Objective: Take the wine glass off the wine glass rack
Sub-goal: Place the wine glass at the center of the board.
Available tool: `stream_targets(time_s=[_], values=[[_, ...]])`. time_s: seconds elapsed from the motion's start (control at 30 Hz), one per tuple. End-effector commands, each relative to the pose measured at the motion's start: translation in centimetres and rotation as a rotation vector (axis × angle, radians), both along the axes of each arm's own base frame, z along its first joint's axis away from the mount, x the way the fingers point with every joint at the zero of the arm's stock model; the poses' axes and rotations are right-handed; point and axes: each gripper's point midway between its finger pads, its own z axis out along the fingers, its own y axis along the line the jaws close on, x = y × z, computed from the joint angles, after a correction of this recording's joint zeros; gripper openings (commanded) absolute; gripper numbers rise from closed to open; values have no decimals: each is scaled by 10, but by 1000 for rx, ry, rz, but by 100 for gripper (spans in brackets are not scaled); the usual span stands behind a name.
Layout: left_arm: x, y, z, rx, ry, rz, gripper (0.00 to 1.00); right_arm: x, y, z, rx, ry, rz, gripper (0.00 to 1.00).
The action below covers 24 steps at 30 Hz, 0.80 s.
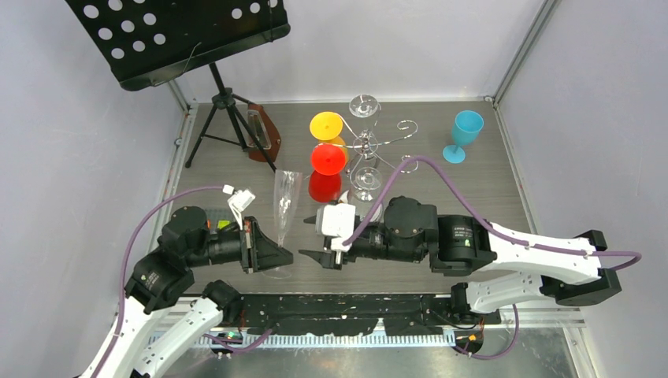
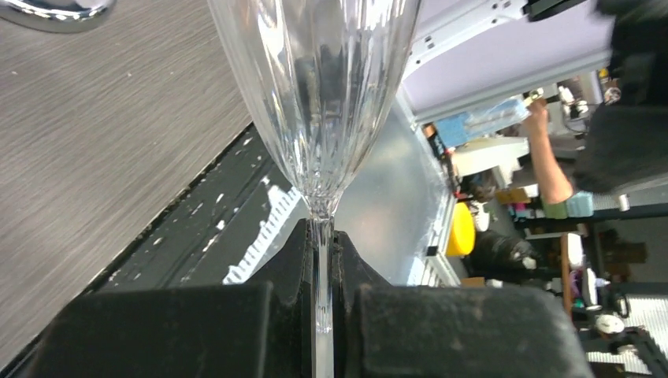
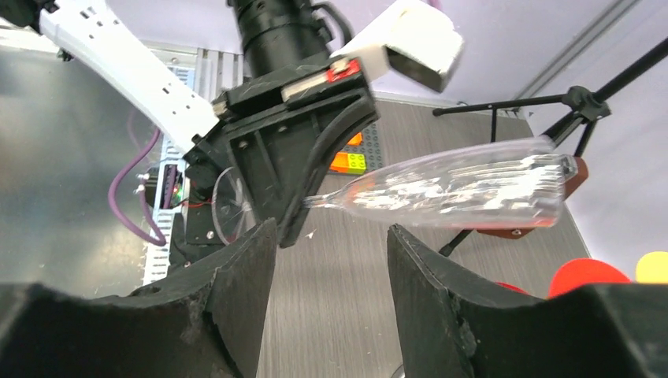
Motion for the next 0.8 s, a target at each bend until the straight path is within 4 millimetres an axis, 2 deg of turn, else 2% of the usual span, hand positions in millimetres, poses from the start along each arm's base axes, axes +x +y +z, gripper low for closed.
stream_targets(time_s=[0.0,0.13,0.23,0.4,0.63,0.77], values=[[-7,8,-9,85,-127,-80,0,13,-5,17,-11,42,-59,60],[-11,12,-20,132,-166,-123,0,20,-12,27,-26,80,-46,63],[-15,15,-25,155,-196,-158,0,18,-18,41,-14,109,12,65],[-28,19,-30,165,-238,-244,0,18,-30,52,-19,150,82,67],[-49,29,-24,159,-348,-336,0,15,-36,52,-38,209,172,68],[-56,32,-21,152,-385,-356,0,1,-35,52,-54,235,277,67]])
